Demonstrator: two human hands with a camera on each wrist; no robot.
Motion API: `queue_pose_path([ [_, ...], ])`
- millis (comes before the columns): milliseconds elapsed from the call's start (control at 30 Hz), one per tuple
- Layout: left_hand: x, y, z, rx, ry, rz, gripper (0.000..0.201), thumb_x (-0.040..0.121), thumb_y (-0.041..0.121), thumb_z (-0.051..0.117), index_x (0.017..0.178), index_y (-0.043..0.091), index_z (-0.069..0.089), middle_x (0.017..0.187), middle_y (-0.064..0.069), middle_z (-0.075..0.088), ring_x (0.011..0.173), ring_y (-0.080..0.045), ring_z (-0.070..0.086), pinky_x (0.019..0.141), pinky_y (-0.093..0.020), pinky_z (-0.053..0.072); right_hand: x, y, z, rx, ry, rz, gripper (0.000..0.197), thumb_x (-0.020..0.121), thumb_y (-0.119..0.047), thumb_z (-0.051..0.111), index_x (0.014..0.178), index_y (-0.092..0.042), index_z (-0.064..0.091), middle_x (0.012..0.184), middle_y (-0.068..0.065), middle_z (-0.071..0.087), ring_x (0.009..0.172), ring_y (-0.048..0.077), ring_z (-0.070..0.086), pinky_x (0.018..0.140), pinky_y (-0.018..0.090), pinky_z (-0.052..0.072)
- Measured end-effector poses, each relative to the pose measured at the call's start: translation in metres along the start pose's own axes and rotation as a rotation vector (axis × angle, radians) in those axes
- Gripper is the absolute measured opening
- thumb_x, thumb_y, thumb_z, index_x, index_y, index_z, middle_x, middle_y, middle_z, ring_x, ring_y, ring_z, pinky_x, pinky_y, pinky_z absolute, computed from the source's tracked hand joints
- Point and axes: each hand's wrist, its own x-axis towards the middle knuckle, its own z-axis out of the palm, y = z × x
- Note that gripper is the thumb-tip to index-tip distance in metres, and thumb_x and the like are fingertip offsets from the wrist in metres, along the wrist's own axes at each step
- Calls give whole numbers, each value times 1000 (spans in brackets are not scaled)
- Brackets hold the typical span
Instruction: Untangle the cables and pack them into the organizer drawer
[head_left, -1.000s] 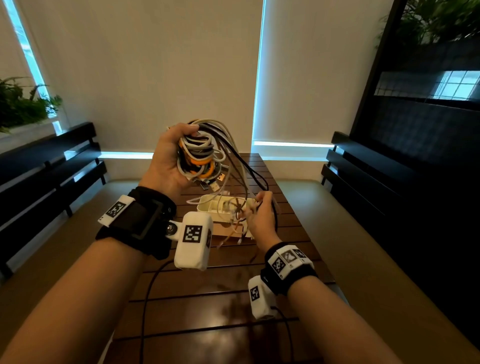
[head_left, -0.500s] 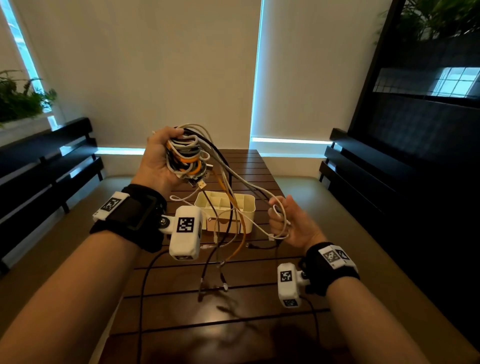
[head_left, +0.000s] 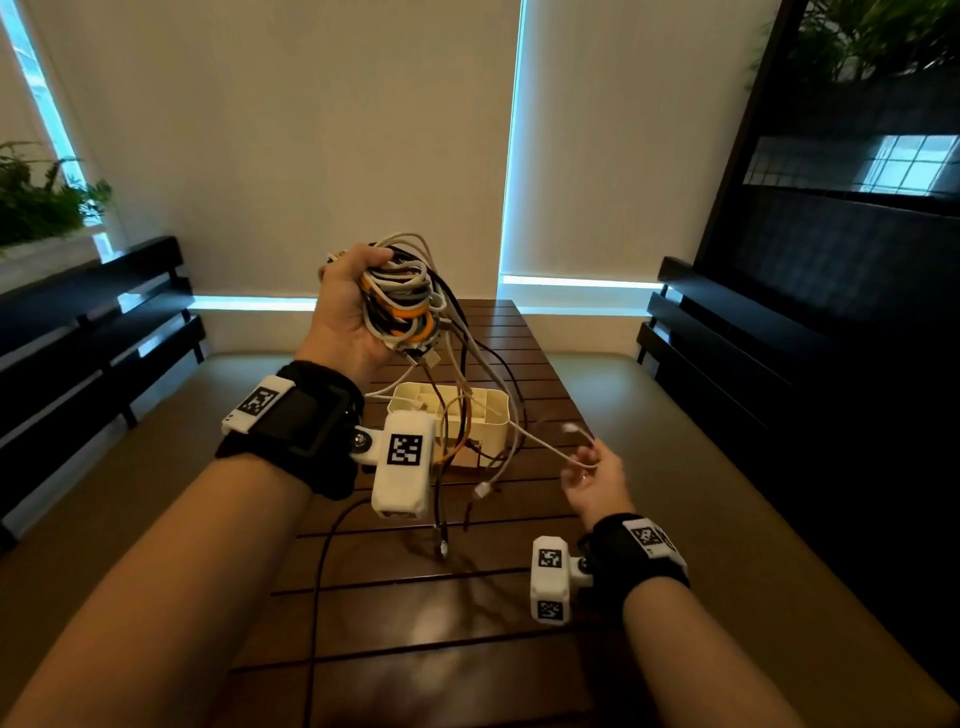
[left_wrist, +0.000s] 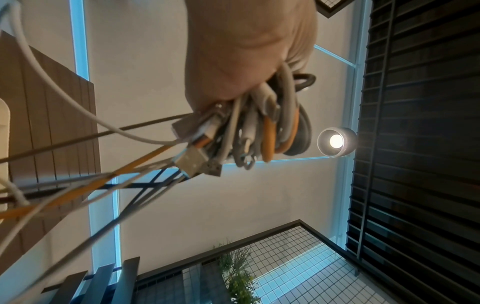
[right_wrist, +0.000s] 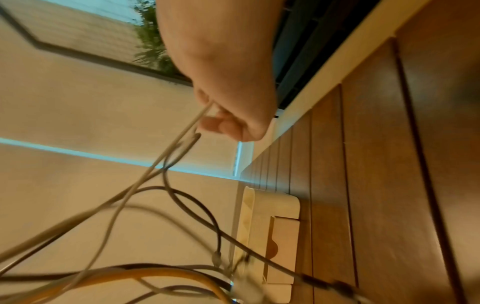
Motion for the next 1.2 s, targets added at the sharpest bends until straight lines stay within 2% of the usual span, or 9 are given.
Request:
queue_pose_path([
  [167, -3, 3, 5, 47, -9, -33, 24, 91, 18, 45, 73, 6, 55, 61, -7, 63, 55, -19, 63, 54, -27, 56, 8, 12, -18, -181, 145, 54, 16, 101, -11, 29, 102, -9, 44, 78, 11, 52, 60, 16, 48, 50, 23, 42],
  [300, -7, -8, 8, 111, -31, -109, 24, 90, 18, 45, 72, 5, 53, 61, -7, 62, 53, -18, 62, 55, -27, 56, 3, 18, -6, -710, 171, 93, 45, 91, -15, 53, 132, -3, 40, 132, 16, 42, 120, 33, 45, 89, 38, 44],
  [367, -6, -12, 8, 134, -36, -152, 19, 89, 18, 46, 77, 5, 53, 66, -8, 61, 54, -19, 61, 56, -27, 56, -10, 12, 14, -789, 264, -155, 59, 86, -10, 60, 139, -6, 34, 142, 13, 31, 126, 31, 39, 93, 35, 43],
  [433, -7, -14, 8, 155, -38, -183, 18, 89, 18, 46, 77, 6, 53, 65, -7, 60, 52, -18, 61, 54, -26, 56, -25, 6, 37, -682, 47, -414, 58, 87, -10, 61, 139, -14, 36, 143, 10, 35, 125, 26, 43, 95, 31, 42],
  [567, -13, -15, 15, 182, -66, -185, 27, 91, 16, 45, 66, 8, 52, 51, -2, 59, 43, -14, 58, 48, -21, 52, -63, 9, 75, -749, -578, -548, 70, 85, -20, 66, 143, -19, 26, 137, -2, 44, 124, 13, 43, 99, 33, 40],
  [700, -21, -13, 22, 179, -174, -194, 32, 90, 15, 43, 60, 10, 50, 48, 0, 55, 41, -13, 54, 50, -20, 50, -65, 35, 88, -1017, -790, -531, 40, 80, -9, 71, 115, -8, 52, 101, 1, 59, 98, 17, 56, 89, 38, 51],
  [833, -22, 11, 17, 142, -192, -72, 19, 88, 15, 45, 70, 9, 48, 55, -2, 58, 49, -14, 57, 54, -24, 53, -44, 51, 63, -1369, -665, -430, 9, 84, -7, 63, 91, -13, 63, 90, 5, 64, 95, 20, 59, 79, 17, 51],
  [967, -20, 35, 9, 135, -147, 108, 23, 89, 11, 42, 67, 9, 48, 54, 0, 59, 49, -13, 58, 53, -24, 53, -12, 51, 17, -1673, -352, -371, 10, 86, -30, 56, 76, -29, 58, 95, 0, 66, 102, 24, 58, 97, 42, 42],
  [1200, -16, 33, -7, 118, -137, 93, 23, 88, 16, 43, 68, 10, 49, 58, -2, 61, 56, -16, 61, 59, -27, 55, -3, 23, -17, -1792, -111, -574, 30, 75, -42, 72, 90, -24, 55, 95, -3, 64, 96, 21, 61, 84, 35, 48],
])
